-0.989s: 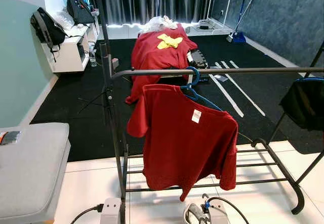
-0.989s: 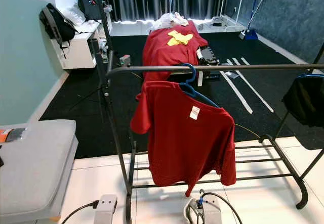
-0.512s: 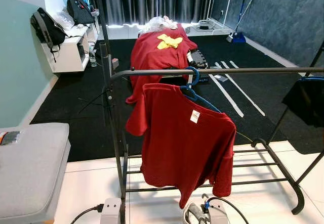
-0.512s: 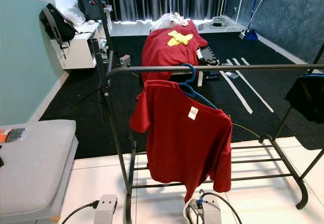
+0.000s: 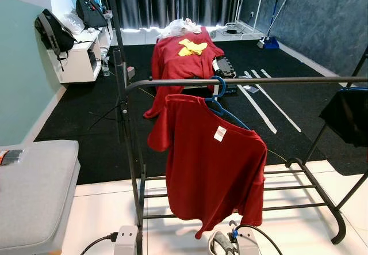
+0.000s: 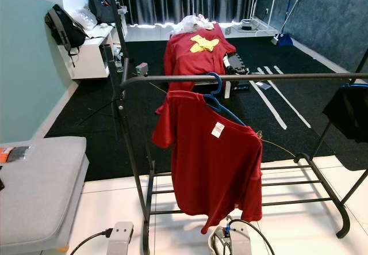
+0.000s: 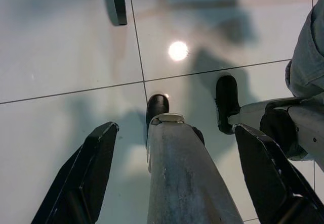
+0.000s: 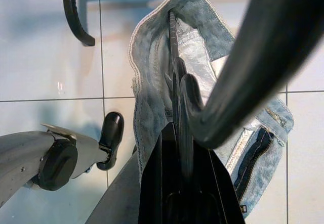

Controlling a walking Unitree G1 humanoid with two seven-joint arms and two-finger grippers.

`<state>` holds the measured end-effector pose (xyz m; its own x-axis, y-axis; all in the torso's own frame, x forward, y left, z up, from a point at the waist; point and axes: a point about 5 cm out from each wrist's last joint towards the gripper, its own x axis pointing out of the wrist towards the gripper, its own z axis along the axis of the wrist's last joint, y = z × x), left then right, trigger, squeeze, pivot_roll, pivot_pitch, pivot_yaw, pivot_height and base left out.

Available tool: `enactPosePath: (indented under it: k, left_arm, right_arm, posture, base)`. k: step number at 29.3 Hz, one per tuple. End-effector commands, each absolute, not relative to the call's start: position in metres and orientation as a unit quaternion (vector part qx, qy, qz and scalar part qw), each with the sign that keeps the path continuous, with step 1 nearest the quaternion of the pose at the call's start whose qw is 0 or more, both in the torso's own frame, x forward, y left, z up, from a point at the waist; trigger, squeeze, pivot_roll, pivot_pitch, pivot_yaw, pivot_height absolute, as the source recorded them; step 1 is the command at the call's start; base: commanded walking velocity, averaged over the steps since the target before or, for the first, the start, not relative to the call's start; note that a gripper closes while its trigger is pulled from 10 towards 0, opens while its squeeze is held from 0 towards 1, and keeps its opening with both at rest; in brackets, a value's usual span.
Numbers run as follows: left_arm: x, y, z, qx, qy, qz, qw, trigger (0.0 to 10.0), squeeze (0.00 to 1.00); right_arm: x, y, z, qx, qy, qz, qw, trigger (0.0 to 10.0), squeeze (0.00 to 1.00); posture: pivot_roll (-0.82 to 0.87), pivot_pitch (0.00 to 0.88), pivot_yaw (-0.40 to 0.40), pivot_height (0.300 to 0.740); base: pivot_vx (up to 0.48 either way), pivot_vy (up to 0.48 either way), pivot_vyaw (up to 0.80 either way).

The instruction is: Hang hanger

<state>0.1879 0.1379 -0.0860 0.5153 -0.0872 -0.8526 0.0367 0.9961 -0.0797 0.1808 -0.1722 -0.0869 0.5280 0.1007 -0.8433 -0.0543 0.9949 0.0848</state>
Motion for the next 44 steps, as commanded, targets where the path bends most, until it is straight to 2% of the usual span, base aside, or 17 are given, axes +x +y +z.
enactPosePath:
  k: [1, 44]
  left_arm:
    - [0.1875, 0.1367, -0.0863, -0.02, 0.496, -0.043, 0.867, 10.0, 0.0]
    - [0.1828, 0.1349, -0.0885, -0.02, 0.501, -0.046, 0.864, 10.0, 0.0]
  right_arm:
    - [0.1832, -0.1676, -0.0862, 0.033, 0.483, 0.046, 0.874, 10.0, 0.0]
    - [0.1827, -0.1696, -0.0863, 0.023, 0.486, 0.05, 0.872, 10.0, 0.0]
  posture:
    - [0.06, 0.0, -0.019, 0.74]
    - [0.06, 0.0, -0.025, 0.74]
  base:
    - [0.0, 0.0, 0.0]
    - [0.0, 0.0, 0.0]
